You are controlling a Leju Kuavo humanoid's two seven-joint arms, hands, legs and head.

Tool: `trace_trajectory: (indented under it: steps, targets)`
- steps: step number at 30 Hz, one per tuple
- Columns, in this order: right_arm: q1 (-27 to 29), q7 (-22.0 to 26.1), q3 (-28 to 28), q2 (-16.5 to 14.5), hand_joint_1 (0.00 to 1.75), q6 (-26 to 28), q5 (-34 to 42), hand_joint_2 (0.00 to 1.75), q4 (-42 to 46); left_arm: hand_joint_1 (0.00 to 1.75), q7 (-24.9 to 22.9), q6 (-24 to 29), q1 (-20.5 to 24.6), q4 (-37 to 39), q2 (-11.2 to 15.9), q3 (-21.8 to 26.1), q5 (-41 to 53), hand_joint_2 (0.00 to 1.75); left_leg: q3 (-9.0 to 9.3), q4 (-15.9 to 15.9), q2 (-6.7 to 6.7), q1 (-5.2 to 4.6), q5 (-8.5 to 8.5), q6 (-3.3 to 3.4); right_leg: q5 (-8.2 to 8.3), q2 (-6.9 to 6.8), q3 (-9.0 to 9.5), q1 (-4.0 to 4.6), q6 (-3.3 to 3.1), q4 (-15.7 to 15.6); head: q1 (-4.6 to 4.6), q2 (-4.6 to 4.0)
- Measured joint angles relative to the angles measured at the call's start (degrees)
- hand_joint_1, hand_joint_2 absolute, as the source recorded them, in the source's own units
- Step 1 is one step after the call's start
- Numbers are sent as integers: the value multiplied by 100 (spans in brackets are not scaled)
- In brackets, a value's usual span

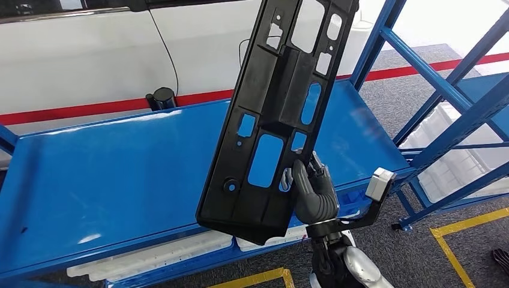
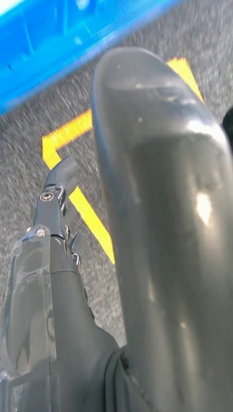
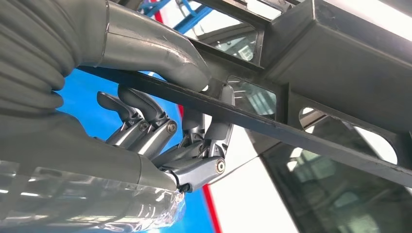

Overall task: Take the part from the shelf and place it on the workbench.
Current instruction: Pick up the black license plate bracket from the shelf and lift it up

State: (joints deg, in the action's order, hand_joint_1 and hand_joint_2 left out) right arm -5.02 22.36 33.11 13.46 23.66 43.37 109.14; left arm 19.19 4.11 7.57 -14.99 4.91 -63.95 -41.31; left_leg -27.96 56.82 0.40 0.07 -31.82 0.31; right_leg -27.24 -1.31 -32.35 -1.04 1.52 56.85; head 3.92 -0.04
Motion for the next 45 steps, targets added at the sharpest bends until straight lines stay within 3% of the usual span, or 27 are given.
trace_trajectory:
  steps: [7,13,20,27,32,34,37,38,39,40,43,45]
  targets:
    - [-229,-177,-28,0,175,143,-308,175,348,0,555,-137,82,0,19,78,-398,0,3,0,-11,0,1,0,0,-5,0,0,0,1,1,0]
    - [-320,-212,-26,0,175,173,-369,175,548,0,628,-93,139,2,29,123,-410,0,4,0,-16,0,1,-1,0,-8,0,0,0,4,-2,0]
    - [-436,-245,2,-15,175,169,-422,175,654,0,298,256,188,1,27,151,-316,0,0,0,-13,0,1,0,0,-8,0,0,0,4,0,0]
    - [-662,-327,83,-96,175,133,-436,175,688,0,-15,118,198,2,2,204,-329,0,-9,28,7,-21,-5,8,18,-8,-2,-12,23,-6,-11,0]
    - [-762,-339,133,-146,175,73,-398,175,689,0,-116,100,191,4,-17,231,-318,0,-23,24,21,-31,38,75,47,-9,-8,-40,89,-18,-21,0]
    - [-792,-343,151,-153,175,41,-367,175,689,0,-167,41,187,6,-24,240,-298,0,-30,-14,24,-6,108,126,-128,28,-90,-44,121,169,3,0]
    - [-806,-338,187,-156,175,-21,-310,175,666,0,-240,-91,155,10,-28,240,-267,0,-75,-25,24,-15,151,164,-709,75,-475,-42,120,1199,77,0]
    - [-805,-333,200,-157,175,-43,-290,175,650,0,-259,-126,137,11,-30,241,-263,0,-88,-21,20,-27,157,167,-789,77,-574,-40,109,1485,89,0]
    - [-804,-325,212,-157,175,-63,-276,175,635,0,-277,-150,122,11,-30,242,-263,0,-96,-14,12,-39,160,168,-753,78,-593,-38,89,1587,98,0]
    - [-805,-317,224,-157,175,-82,-263,175,624,0,-289,-167,110,12,-30,242,-264,0,-100,-6,-1,-51,161,166,-613,81,-522,-31,56,1481,108,0]
    - [-814,-293,252,-158,175,-141,-237,175,615,0,-301,-204,108,14,-40,244,-270,0,-131,18,-47,-69,163,140,-116,137,-75,30,-122,539,106,0]
    - [-823,-279,266,-159,175,-174,-227,175,616,0,-303,-224,104,15,-60,245,-275,0,-194,25,-68,-35,201,67,-54,166,47,87,-197,217,73,0]
